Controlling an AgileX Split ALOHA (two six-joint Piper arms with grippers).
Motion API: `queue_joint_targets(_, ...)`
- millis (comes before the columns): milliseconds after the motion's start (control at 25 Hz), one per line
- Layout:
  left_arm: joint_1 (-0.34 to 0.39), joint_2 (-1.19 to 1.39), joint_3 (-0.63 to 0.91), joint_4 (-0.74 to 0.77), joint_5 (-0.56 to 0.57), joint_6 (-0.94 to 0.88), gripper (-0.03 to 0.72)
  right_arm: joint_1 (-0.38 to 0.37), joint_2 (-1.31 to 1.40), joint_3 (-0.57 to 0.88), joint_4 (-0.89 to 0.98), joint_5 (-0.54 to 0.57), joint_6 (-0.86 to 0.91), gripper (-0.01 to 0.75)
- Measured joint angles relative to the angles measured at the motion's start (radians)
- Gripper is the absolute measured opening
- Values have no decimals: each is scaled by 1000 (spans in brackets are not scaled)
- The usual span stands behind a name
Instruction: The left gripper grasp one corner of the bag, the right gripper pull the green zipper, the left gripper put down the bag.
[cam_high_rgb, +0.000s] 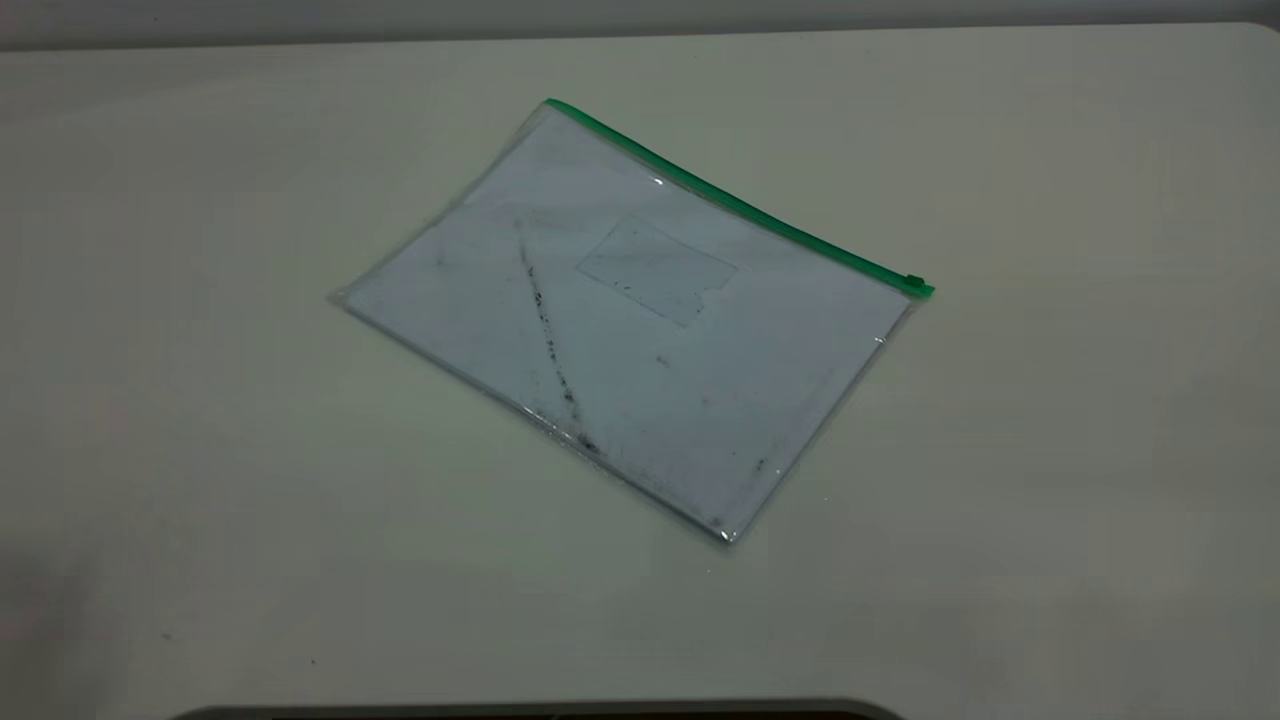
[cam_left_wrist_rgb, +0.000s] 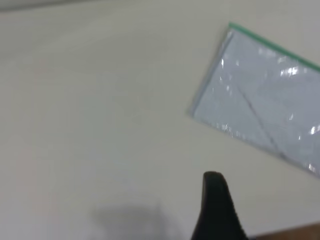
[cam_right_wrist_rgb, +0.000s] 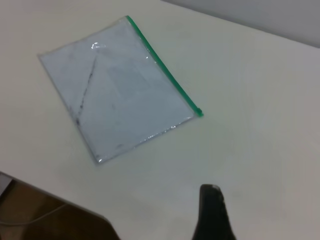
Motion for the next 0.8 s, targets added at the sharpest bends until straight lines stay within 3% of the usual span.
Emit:
queue_joint_targets(360,0,-444,358,7,0,-24,567,0,-127,71,-73,30,61,565)
queue_joint_targets(800,0,-743,588,7,0,-43,567,73,-128,163,-180,-53,142,565)
